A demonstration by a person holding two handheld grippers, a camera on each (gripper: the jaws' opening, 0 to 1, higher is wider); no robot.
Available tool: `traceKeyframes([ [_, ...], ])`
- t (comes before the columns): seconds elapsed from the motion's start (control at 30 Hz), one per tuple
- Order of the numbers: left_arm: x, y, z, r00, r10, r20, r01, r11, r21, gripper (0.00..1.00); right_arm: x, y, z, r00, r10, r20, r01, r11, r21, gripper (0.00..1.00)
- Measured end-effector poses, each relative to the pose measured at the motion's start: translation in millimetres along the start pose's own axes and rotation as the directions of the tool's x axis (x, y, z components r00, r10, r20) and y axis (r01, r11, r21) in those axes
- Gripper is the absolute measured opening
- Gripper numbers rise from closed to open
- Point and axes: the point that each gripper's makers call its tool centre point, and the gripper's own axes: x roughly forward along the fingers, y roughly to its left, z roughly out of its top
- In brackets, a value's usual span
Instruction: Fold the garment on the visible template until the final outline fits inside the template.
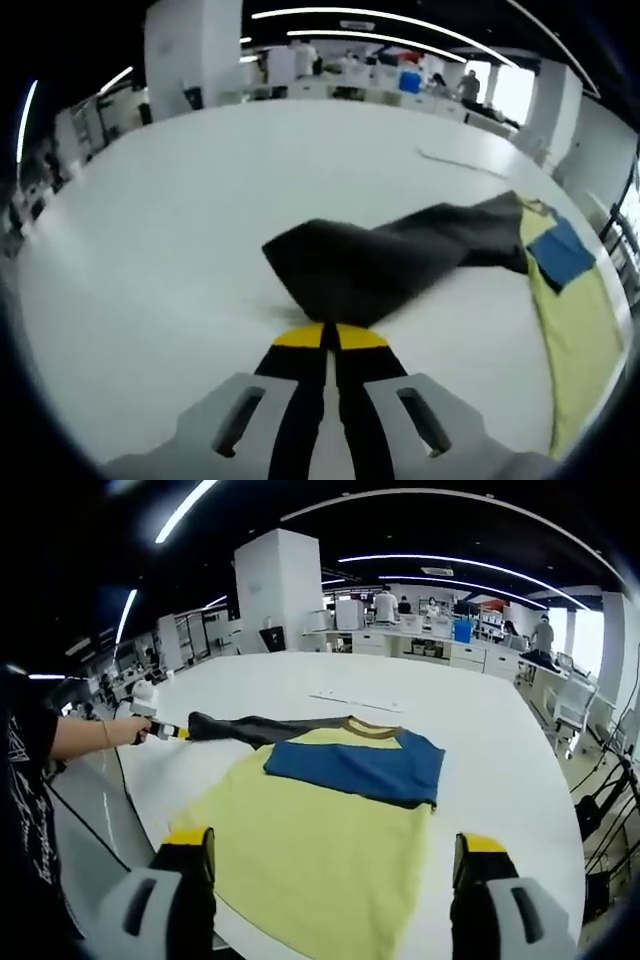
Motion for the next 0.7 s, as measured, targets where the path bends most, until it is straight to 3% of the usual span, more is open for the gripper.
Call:
traceKeyframes([
  [0.2, -15, 7.6, -0.7, 1.0, 0.028, -0.007, -0.027, 0.999, 0.029, 0.0, -1, -4, -3.5, 1.0, -0.012, -0.004, 0.012, 1.0, 0.005, 1.0],
  [0.3, -14, 27.0, -3.4, 0.999, 0.036, -0.019, -0.036, 0.999, 0.018, 0.0, -2, -4, -5.2, 1.0, -0.011, -0.008, 0.011, 1.0, 0.013, 1.0],
  [0.47, -14, 23.0, -11.5, 0.998, 0.038, -0.048, -0.036, 0.999, 0.033, 0.0, -4, -4, -7.1, 1.0, -0.008, -0.01, 0.008, 1.0, 0.028, 1.0],
  [0.7, -13, 19.7, -3.4, 0.999, 0.029, -0.034, -0.028, 0.999, 0.021, 0.0, -5, -4, -8.3, 1.0, -0.013, -0.008, 0.013, 0.999, 0.05, 1.0],
])
